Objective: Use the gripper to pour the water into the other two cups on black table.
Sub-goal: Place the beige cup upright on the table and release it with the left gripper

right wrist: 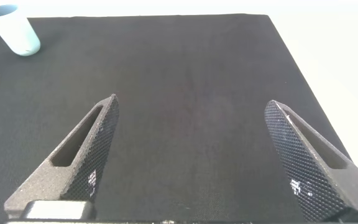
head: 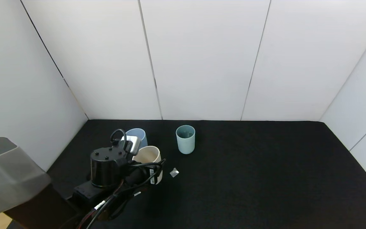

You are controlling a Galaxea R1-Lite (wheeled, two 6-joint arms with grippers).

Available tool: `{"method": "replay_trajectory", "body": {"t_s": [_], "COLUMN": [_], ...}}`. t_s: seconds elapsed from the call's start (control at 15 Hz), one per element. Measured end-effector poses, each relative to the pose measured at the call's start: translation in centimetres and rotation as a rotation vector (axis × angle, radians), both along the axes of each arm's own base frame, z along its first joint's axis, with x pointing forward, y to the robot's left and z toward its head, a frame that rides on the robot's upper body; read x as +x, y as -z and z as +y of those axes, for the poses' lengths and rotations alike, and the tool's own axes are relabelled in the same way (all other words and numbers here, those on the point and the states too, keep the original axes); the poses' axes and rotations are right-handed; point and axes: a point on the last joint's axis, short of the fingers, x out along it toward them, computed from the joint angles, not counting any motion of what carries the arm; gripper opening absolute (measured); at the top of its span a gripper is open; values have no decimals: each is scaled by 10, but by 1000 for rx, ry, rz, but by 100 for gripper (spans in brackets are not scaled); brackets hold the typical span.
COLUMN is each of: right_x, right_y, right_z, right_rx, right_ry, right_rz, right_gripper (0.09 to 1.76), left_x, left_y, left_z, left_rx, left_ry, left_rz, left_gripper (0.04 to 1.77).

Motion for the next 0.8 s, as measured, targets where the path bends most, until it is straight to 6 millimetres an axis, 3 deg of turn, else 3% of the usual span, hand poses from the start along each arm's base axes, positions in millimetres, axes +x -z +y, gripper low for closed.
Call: {"method": "replay_trajectory", "body": {"t_s": [0.8], "right_x": [0], "right_y": [0], "right_z": [0], "right_rx": [-1], "right_ry": [0], "right_rz": [0], "right_gripper": [171], "left_x": [9], "left_y": [33], "left_z": [-2], "left_rx": [53], "left_ry": [2], "left_rz": [23], "left_gripper": [128]}}
